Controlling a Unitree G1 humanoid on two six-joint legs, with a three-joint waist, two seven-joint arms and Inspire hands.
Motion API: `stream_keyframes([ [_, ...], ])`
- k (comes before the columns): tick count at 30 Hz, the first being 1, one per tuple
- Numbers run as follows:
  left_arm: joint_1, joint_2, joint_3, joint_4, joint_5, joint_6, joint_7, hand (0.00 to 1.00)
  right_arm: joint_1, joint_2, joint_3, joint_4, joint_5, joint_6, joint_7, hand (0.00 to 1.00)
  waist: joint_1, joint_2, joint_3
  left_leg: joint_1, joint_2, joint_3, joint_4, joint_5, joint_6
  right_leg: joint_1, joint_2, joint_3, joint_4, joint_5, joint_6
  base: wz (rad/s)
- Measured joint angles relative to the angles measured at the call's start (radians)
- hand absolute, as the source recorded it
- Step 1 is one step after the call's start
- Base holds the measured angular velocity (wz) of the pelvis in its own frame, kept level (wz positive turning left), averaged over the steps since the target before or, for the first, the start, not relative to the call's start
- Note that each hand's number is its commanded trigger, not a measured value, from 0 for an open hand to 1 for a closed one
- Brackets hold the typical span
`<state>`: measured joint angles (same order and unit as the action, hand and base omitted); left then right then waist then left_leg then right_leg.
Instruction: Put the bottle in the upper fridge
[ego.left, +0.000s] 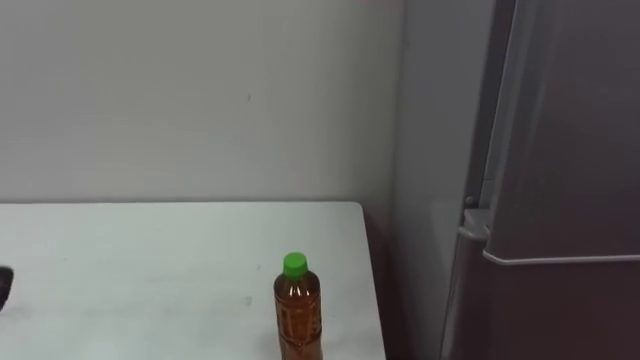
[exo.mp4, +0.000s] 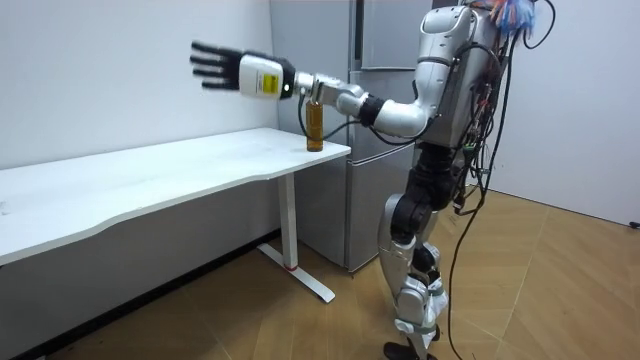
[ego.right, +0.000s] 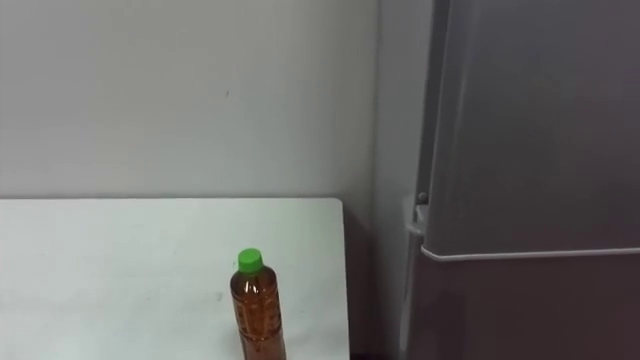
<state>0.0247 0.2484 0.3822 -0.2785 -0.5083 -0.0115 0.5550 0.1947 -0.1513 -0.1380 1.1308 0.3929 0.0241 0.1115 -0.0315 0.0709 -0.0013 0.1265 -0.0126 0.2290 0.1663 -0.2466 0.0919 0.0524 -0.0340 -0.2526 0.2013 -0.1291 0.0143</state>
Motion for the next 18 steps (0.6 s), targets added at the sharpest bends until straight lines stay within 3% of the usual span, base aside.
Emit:
stream_keyframes([
  [3,-0.048,0.004,-0.021,-0.032,0.021,0.008,-0.025,0.00,-0.009,0.000,-0.001,0.000,-0.001,0.006,-0.001,0.00,-0.023,0.005,0.0006,-0.006,0.000,-0.014,0.003,0.000,0.000,0.001,-0.002,-0.003,0.001,0.000,0.000,0.13],
  [6,-0.109,0.005,-0.054,-0.039,0.022,0.041,-0.075,0.00,-0.014,-0.003,-0.002,0.000,-0.001,0.023,0.001,0.00,-0.025,0.006,0.0005,-0.003,0.000,-0.012,0.003,0.000,0.000,0.002,-0.001,0.002,0.001,0.000,0.000,-0.01],
  [12,-0.157,0.004,-0.113,-0.039,0.017,0.058,-0.144,0.00,-0.022,0.002,0.005,0.002,0.004,0.023,0.002,0.00,-0.056,0.003,0.0032,-0.003,0.000,-0.009,0.003,0.000,0.000,-0.001,0.000,0.003,0.001,0.000,0.000,-0.01],
  [18,-0.254,0.004,-0.200,-0.050,0.009,0.088,-0.228,0.00,-0.059,-0.001,0.006,0.033,0.002,0.042,0.006,0.00,-0.091,0.008,0.0031,-0.011,0.000,-0.012,0.002,0.000,0.000,0.001,0.002,0.006,-0.016,0.003,0.002,0.03],
])
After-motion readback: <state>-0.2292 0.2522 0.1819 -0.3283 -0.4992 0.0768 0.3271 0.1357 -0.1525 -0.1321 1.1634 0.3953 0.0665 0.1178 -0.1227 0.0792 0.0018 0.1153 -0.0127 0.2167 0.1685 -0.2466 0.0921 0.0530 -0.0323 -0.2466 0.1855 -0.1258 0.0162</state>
